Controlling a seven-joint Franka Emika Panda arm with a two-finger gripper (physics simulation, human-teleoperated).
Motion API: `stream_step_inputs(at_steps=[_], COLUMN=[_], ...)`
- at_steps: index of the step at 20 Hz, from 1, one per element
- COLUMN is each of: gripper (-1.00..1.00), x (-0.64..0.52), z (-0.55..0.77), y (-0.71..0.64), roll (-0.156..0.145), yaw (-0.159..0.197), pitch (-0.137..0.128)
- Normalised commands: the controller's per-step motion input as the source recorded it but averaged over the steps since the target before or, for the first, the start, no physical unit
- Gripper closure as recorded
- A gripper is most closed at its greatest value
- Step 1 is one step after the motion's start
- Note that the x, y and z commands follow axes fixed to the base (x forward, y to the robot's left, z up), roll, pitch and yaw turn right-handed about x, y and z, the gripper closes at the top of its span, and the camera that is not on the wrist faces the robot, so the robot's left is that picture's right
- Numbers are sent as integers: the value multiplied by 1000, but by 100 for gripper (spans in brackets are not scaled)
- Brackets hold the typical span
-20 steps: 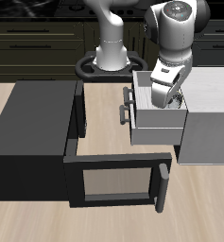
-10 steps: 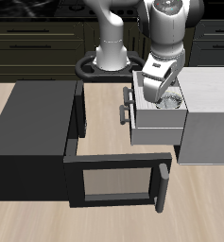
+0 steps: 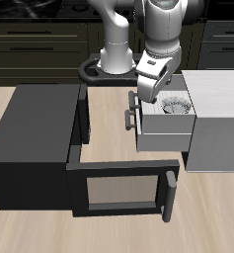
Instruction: Place the bowl in the top drawer and close the top drawer
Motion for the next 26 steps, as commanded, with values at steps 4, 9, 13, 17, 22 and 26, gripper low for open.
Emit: stream_step_inputs(at_steps=[4, 9, 13, 17, 22, 26], gripper=[-100, -100, -100, -100, -100, -100], x=[-30, -20, 42, -21, -2, 0], z=[138, 85, -34, -42, -21, -56], y=[-249, -143, -263, -204, -140, -366], roll=[-26, -10, -41, -20, -23, -56], yaw=[38, 21, 35, 14, -1, 12], pitch=[-10, -2, 5, 16, 2, 15])
